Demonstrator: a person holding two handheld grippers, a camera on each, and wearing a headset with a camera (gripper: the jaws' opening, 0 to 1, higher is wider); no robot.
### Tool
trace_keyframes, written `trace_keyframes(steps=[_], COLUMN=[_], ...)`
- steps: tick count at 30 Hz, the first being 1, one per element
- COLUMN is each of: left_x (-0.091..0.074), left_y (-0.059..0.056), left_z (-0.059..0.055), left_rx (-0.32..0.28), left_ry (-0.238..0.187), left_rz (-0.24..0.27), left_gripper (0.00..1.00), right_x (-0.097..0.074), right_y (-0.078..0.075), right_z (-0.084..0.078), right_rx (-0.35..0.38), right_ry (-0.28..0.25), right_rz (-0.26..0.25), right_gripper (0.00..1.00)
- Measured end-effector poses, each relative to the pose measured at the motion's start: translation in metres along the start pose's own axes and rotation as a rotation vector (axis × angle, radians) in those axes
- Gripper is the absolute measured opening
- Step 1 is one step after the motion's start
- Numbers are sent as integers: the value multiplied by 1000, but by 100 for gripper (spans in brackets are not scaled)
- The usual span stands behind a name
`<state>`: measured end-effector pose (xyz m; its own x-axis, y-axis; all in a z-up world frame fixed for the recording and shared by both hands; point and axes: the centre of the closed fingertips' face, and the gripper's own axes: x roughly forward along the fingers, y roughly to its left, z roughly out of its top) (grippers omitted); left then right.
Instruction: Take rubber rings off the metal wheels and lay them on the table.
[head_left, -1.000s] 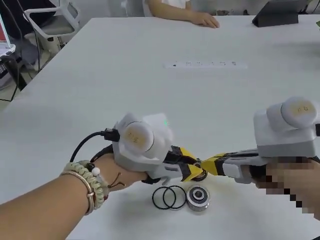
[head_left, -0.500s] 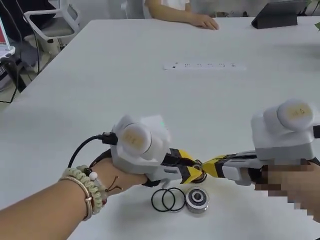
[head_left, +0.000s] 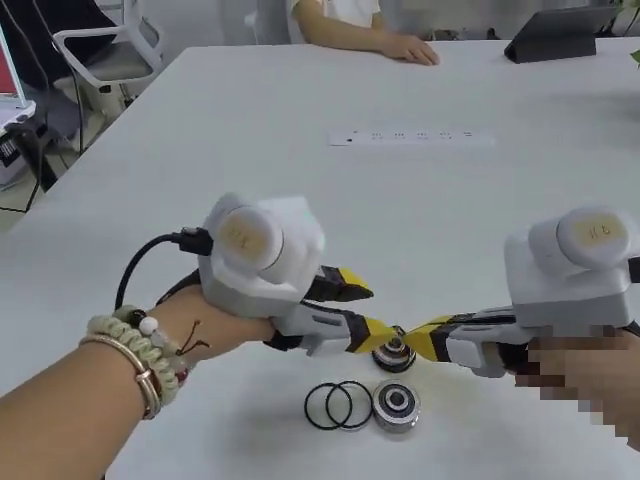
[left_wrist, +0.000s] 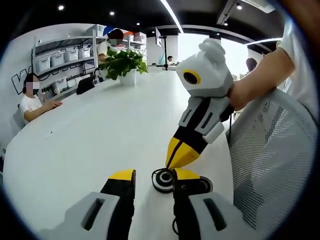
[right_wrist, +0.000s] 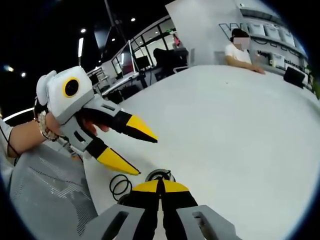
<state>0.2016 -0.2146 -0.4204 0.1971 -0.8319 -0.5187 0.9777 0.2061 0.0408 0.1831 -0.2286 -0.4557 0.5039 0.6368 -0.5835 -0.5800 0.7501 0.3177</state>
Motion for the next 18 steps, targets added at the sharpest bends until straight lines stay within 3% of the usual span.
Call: trace_keyframes(steps=[8,14,18], left_x=[-18,-43,-66], left_y=[1,-3,-5], left_z=[14,28,30], left_rx=[16,70,87], left_ry=[-2,-6,-6], left_rz=[-15,-7,12], left_gripper=[31,45,51], right_x=[-1,-2,-3], right_y=[2,5,5], right_z=[3,10,11], right_rx=[-13,-12,-14], right_ry=[-7,-39,-44], right_rz=[7,23,25], right_gripper=[0,0,0])
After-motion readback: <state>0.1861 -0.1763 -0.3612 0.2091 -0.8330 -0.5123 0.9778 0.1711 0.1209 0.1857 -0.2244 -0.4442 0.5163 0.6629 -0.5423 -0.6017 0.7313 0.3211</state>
